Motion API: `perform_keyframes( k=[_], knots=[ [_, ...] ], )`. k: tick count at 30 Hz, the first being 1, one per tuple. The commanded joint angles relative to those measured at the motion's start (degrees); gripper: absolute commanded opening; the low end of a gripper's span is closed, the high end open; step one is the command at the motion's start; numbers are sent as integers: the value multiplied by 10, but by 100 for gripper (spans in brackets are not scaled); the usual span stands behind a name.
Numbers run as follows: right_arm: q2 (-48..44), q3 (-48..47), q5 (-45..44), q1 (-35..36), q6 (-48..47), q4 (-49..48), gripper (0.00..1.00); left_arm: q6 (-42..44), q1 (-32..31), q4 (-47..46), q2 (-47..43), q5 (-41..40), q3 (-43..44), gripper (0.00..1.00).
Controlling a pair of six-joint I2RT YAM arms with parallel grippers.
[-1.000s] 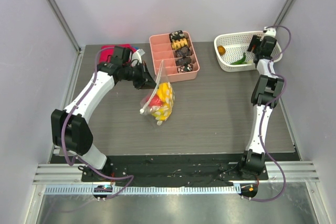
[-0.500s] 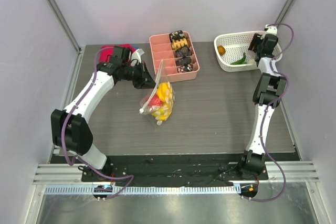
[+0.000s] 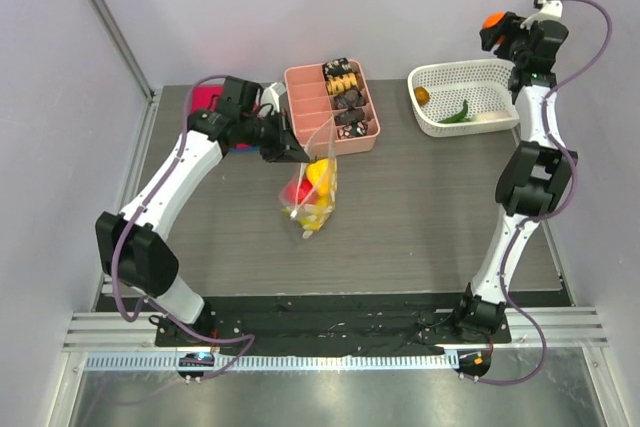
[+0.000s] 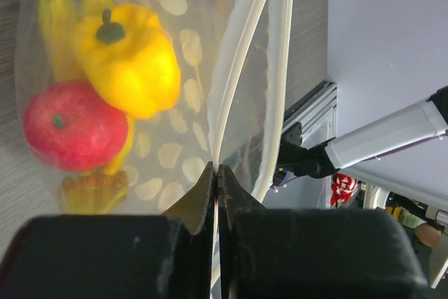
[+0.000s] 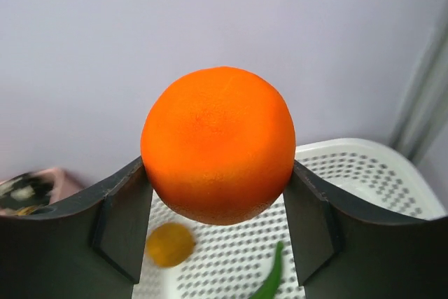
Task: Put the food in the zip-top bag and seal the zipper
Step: Pick up the fake fruit from the bin, then place the fake fruit in the zipper food storage bag.
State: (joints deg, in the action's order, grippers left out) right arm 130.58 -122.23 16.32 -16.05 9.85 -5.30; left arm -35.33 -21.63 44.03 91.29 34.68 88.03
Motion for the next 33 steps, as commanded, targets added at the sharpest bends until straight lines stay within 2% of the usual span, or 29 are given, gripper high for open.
perform_keyframes(
  k=[1,6,12,17,21,24,33],
  knots=[
    [-141,59,141,19,74,13,1,21,-24,15,5,-5,55,0],
    [-248,135,226,30,118,31,1,6,-39,8,22,20,94,0],
    [-374,264,325,39,155,49,1,-34,-43,-26,50,50,84,0],
    [-508,390,372,87,128,80,1,-40,-46,-33,66,53,101,0],
    [-568,424,342,185,-3,192,1,-40,-46,-35,58,55,94,0],
    [-575,434,302,240,-55,216,1,-45,-46,-43,53,66,88,0],
    [-560,450,255,322,-4,220,1,-62,-46,-67,24,98,99,0]
  ],
)
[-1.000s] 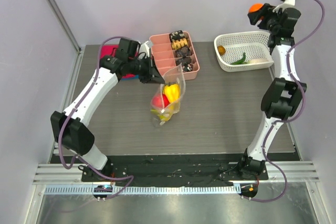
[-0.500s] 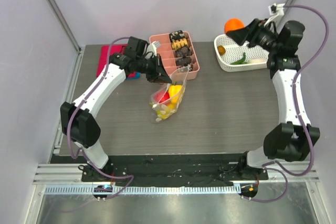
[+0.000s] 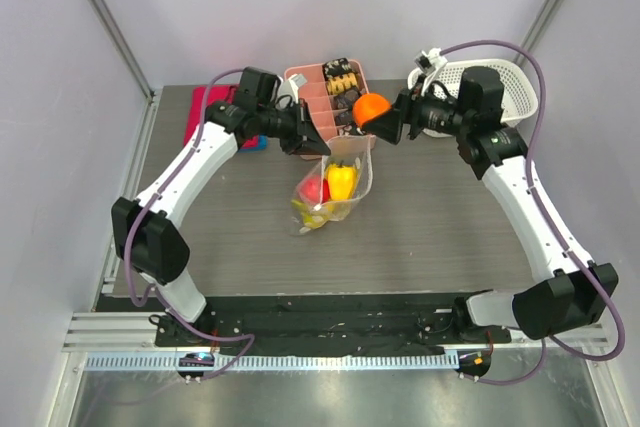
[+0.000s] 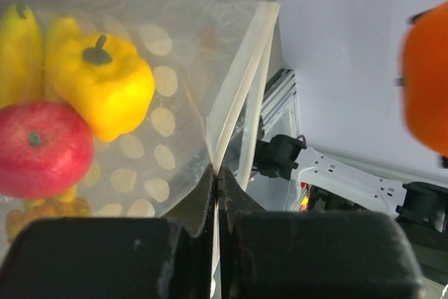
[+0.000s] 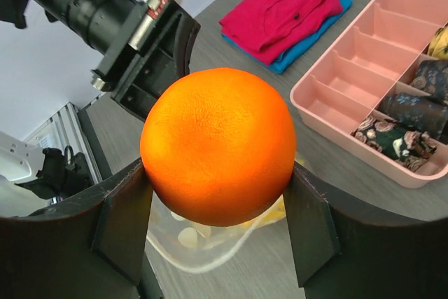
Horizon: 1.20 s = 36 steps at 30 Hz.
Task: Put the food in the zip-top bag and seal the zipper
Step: Place the fake fruit in the zipper food storage bag.
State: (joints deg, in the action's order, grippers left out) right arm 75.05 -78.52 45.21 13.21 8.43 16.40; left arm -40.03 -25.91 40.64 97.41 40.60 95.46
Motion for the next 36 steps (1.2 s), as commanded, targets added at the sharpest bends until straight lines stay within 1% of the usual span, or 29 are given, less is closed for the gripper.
perform_keyframes(
  k=[1,10,15,17,18,19,20,22,23,25,26,29,31,32,34,35,36],
  knots=[
    [-7,26,-37,35,11,6,1,-15,-3,-29,-37,40,27,0],
    [-15,79,-87,77,-2,66,1,-18,-3,-30,-44,40,8,0],
    [5,72,-108,113,-38,127,1,-17,-3,-32,-42,40,7,0],
    [15,57,-121,126,-61,145,1,-17,-3,-32,-41,40,8,0],
    [29,49,-126,132,-69,168,4,-17,-3,-31,-40,40,7,0],
    [36,31,-137,143,-75,179,12,-17,-3,-32,-40,40,7,0],
    [45,23,-143,146,-82,188,26,-18,-3,-33,-42,40,5,0],
    [63,1,-158,158,-84,212,39,-18,-3,-35,-42,40,3,0],
    [69,-6,-158,161,-96,217,53,-18,-3,-36,-43,40,2,0],
    [76,-22,-152,164,-94,226,64,-18,-2,-36,-43,41,0,0],
    [77,-26,-136,164,-91,228,77,-18,-2,-36,-43,41,-1,0],
    [73,-35,-108,164,-94,231,94,-17,1,-38,-45,43,-7,0],
    [67,-39,-103,165,-90,231,97,-18,3,-37,-44,44,-10,0],
    [65,-41,-97,163,-91,236,100,-18,7,-38,-44,45,-12,0],
    [59,-48,-80,155,-94,236,100,-22,9,-38,-43,48,-12,0],
    [56,-52,-44,143,-92,233,100,-22,11,-38,-43,49,-12,0],
    [57,-58,-22,104,-75,229,100,-20,11,-37,-44,48,-13,0]
  ],
)
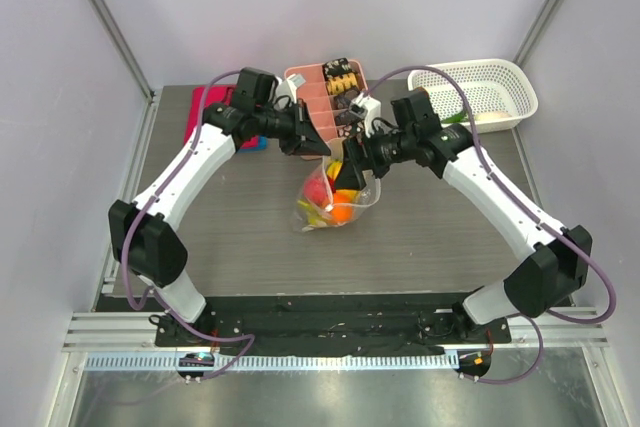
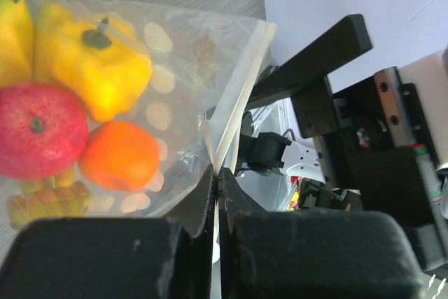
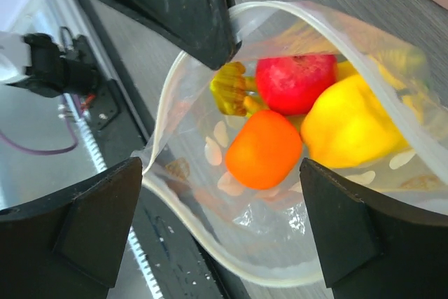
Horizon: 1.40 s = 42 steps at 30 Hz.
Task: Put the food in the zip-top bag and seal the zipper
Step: Place the fake fruit in the zipper food storage bag, then pick up the fake vegetable from the bin.
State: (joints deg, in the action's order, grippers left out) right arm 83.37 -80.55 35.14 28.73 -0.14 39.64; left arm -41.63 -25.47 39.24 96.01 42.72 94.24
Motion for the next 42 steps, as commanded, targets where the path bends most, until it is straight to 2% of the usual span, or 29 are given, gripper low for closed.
perform_keyframes(
  k=[1,2,3,4,5,6,9,13,17,18,20,24,29,38,42],
  knots=[
    [-24,-46,99,-86,39,-15,100,-3,8,-23,-31,27,-3,0],
    [-6,-54,121,-120,59,-37,100,-2,7,-23,-33,26,-3,0],
    [7,-79,152,-191,80,-44,100,1,8,-24,-34,25,-4,0],
    [24,-98,166,-222,82,-46,100,1,8,-24,-34,23,-5,0],
    [65,-118,167,-249,81,-44,99,2,7,-24,-34,23,-6,0],
    [85,-162,159,-308,79,-45,98,2,8,-24,-33,24,-6,0],
    [186,-258,123,-378,80,-44,98,0,8,-27,-28,25,-6,0],
    [318,-387,39,-425,66,-25,92,-3,8,-28,-23,23,-1,0],
    [447,-560,-83,-440,-37,57,93,4,8,-23,-29,18,-7,0],
    [478,-576,-109,-440,-60,68,95,4,8,-22,-33,17,-10,0],
    [494,-589,-167,-439,-122,90,97,5,8,-23,-35,15,-17,0],
    [505,-552,-230,-439,-187,89,99,5,8,-26,-37,12,-29,0],
    [528,-532,-252,-440,-200,90,99,10,9,-25,-37,10,-31,0],
    [599,-578,-256,-438,-195,83,99,14,10,-24,-35,5,-34,0],
    [619,-577,-256,-435,-191,51,99,14,10,-24,-32,4,-35,0]
  ],
)
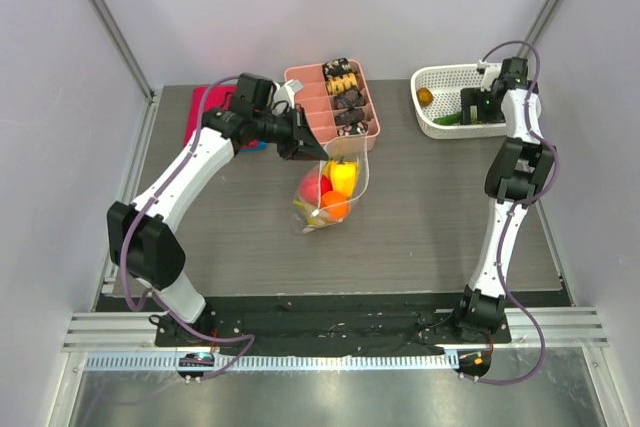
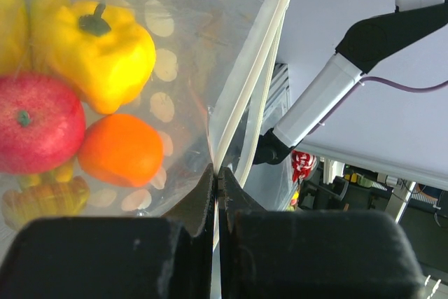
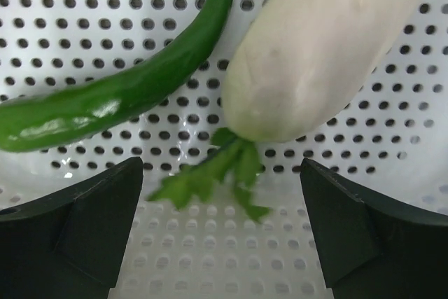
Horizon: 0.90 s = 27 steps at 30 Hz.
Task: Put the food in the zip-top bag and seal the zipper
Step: Pick up the fake vegetable from the bin.
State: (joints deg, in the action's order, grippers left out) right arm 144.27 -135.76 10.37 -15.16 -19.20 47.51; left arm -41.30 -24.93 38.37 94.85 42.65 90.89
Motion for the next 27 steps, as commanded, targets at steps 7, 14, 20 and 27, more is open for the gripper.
perform_keyframes(
  k=[7,14,20,27],
  knots=[
    [9,-27,40,5,27,-109,99,14,9,-11,-19,5,-5,0],
    [-45,26,62,-7,81,-209,100,14,10,-18,-18,6,-14,0],
    [-20,14,-4,-8,122,-285,100,10,12,-22,-12,10,-13,0],
    [21,9,-32,-8,135,-368,100,11,15,-23,-11,10,-18,0]
  ],
)
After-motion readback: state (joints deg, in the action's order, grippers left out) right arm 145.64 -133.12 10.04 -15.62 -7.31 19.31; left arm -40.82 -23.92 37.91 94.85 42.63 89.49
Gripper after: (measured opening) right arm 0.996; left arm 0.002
